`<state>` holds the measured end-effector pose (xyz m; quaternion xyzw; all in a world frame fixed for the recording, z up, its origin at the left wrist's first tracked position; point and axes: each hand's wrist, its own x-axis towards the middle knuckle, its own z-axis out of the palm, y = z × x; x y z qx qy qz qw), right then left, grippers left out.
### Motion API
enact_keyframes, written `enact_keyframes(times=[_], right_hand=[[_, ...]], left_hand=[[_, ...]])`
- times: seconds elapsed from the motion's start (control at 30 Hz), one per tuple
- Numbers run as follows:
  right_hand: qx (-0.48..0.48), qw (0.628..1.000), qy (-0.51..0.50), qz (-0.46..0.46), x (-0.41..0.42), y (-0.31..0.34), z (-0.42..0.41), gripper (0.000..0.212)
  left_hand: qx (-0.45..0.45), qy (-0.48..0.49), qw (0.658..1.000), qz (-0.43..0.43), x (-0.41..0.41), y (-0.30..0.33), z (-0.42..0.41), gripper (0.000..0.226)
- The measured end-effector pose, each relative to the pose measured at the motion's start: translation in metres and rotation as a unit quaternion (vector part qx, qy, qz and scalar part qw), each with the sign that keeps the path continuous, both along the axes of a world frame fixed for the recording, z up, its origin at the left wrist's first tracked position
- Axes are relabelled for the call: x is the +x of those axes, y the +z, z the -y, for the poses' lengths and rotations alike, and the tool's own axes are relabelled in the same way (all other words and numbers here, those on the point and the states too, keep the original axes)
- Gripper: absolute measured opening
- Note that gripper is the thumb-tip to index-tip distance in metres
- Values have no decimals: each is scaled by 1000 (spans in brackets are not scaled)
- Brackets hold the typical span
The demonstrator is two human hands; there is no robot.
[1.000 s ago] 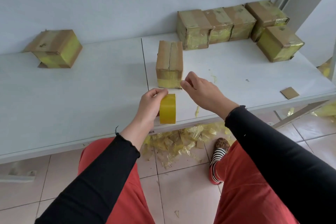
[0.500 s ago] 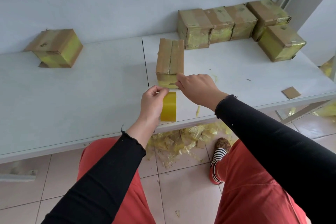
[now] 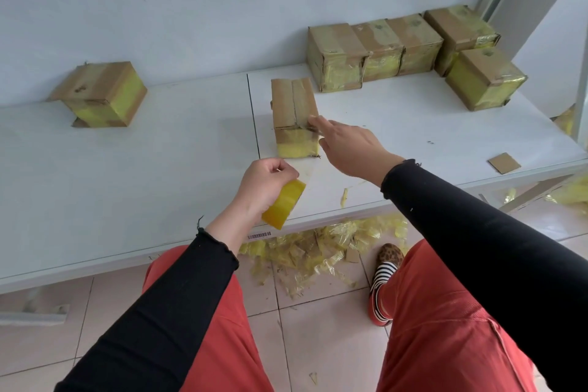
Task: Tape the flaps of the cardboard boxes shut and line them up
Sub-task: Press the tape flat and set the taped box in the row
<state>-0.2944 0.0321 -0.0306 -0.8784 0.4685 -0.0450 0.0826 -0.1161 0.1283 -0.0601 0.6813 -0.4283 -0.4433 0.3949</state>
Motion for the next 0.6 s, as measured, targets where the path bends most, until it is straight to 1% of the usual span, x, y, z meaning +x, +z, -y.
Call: enact_keyframes(times=[0.07,0.13,0.2,0.27,0.3,0.33,0.37,0.4,0.43,0.47,0.5,0.53,0.6], right_hand=[[31,999,8,42,-3,7,0,49],[73,987,9,142,-12,13,-2,47],[102,962,-12,254,-23,14,-8,30],[144,932,-52,329,-34,12,-16,12],[171,912,-71,365,-38,10,-20,12],[204,889,-88,401,-42,9,-25,19],[244,863,-101,431,-46,10,-29,33],[284,841,-106,447,-49,13,-33,50],[312,834,-99,444,-51,15,-37,65],[325,841,-84,424,-53,17,-39,74],[325,855,-66,399,-53,17,-42,76],[315,868,-47,382,-52,16,-44,70],[280,878,-17,388,-51,15,-47,46]], left_hand=[[-22,-20,999,14,-1,3,-7,14],[-67,-42,997,-5,-5,7,-14,13],[-120,-71,990,-18,-9,13,-19,8],[-153,-99,983,-25,-14,18,-22,7],[-162,-111,980,-27,-17,20,-24,11],[-168,-120,978,-28,-20,23,-24,14],[-172,-127,976,-28,-23,24,-24,15],[-173,-133,975,-26,-27,25,-23,15],[-174,-138,975,-25,-29,25,-21,13],[-173,-140,975,-25,-32,25,-20,12],[-170,-141,975,-28,-34,25,-19,10],[-165,-141,976,-31,-37,25,-17,9],[-158,-139,977,-33,-41,24,-15,6]])
